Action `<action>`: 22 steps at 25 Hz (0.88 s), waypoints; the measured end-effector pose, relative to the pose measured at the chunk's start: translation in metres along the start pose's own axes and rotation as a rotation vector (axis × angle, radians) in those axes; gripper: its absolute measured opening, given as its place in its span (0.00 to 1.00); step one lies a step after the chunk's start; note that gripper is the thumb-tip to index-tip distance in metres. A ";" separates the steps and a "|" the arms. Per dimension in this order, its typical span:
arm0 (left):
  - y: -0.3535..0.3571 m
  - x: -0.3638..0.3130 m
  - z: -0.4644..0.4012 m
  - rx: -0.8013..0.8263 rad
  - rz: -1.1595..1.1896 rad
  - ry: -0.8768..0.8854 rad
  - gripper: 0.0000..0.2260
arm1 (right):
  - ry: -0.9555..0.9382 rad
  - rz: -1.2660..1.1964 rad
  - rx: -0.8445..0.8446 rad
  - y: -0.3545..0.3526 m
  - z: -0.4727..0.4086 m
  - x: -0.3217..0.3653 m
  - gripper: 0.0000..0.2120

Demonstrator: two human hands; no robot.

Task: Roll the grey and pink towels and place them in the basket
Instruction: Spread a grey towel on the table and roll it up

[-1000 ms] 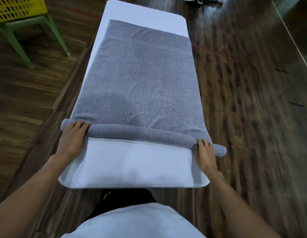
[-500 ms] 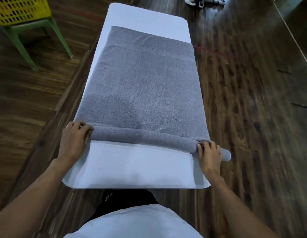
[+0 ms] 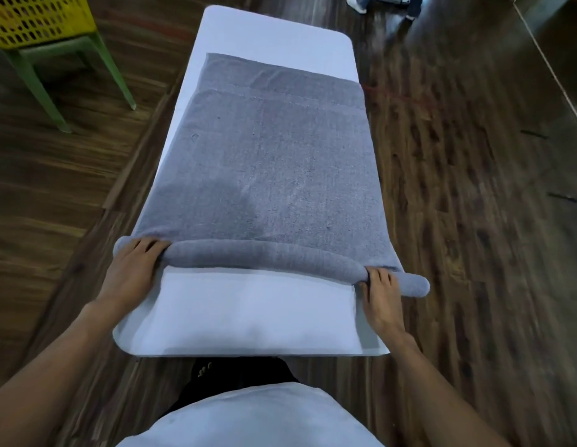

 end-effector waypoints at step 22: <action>0.002 -0.023 -0.022 0.003 0.047 -0.041 0.18 | 0.067 0.099 -0.096 0.008 -0.014 -0.005 0.16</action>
Point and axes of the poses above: each hand's wrist, its own z-axis away from the middle knuckle, its own y-axis out of the palm, x = y × z, the point moved 3 cm from there along -z, towards the middle knuckle, and after that the axes turned 7 degrees about -z, right-handed, at the moved point
